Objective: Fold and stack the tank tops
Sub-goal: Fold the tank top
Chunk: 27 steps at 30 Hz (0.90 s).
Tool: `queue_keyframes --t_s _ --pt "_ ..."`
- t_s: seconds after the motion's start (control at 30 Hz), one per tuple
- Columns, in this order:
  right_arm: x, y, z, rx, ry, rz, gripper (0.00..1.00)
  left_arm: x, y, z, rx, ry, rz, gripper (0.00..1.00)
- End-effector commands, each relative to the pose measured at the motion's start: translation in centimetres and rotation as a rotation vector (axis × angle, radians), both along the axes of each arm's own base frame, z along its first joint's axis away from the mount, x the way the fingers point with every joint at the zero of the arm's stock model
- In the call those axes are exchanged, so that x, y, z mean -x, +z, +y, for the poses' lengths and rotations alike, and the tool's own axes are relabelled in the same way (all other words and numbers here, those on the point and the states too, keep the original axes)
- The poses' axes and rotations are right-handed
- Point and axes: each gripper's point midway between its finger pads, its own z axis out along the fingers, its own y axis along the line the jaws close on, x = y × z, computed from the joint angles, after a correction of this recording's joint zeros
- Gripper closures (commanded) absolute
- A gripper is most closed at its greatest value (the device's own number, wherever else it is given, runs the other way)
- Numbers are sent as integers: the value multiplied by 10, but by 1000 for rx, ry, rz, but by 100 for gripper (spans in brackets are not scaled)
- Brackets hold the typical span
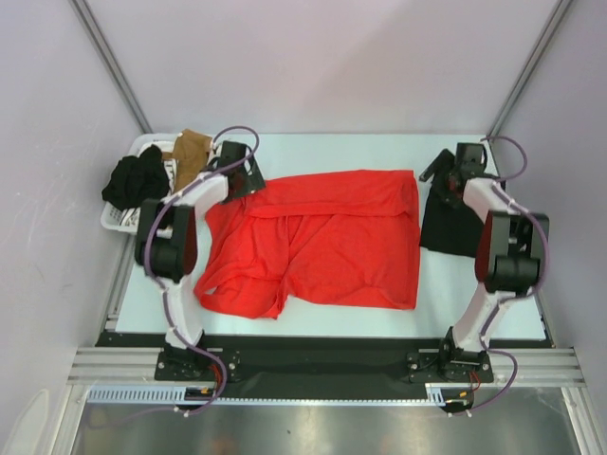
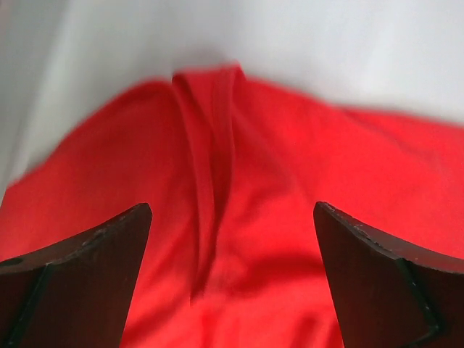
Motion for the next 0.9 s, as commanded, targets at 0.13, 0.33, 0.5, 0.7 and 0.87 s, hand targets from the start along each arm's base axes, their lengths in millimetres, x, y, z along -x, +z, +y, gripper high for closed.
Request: queue_keyframes --t_s 0.13,0.33,0.5,0.7,0.87 --pt "95 35 34 75 15 52 19 79 78 -27 -7 -39 -156 0" --pt "205 8 54 40 -17 197 26 179 58 -28 121 -43 -105 0" --pt "272 -9 75 -13 29 286 27 229 55 -25 212 -58 -100 0" --pt "314 -23 100 3 114 337 44 264 21 -26 280 -48 -20 0" --pt "333 -45 115 20 154 425 41 268 -3 -17 261 58 67 0"
